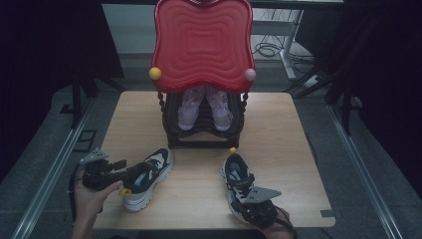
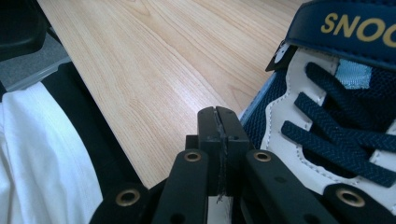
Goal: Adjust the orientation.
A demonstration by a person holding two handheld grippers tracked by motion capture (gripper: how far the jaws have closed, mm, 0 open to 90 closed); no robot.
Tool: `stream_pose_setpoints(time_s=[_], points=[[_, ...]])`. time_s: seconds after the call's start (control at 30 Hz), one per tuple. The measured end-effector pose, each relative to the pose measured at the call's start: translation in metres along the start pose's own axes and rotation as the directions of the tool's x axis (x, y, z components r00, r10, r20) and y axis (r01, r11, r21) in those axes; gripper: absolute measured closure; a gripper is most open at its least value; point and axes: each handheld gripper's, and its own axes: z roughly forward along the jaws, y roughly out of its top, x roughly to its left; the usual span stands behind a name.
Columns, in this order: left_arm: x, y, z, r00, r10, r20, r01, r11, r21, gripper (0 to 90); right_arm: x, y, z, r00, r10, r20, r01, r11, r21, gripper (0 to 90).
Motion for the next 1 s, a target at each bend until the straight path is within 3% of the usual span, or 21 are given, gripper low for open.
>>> stream_pose_setpoints(time_s=[0.5,1.0], points=[[0.002,-0.001,0.0,1.0,-0.007,-0.001,0.007,1.0,-0.002,41.9,-0.002,-0.004,0.001,1.0,0.0,-0.006,0.0,1.0,0.019,89.6],[0.003,-0.001,0.002,1.0,-0.005,-0.002,0.005,1.0,0.005,41.9,-0.026,-0.025,-0.026,0.998,0.057,0.027,-0.056,0.998,-0.004,89.6]])
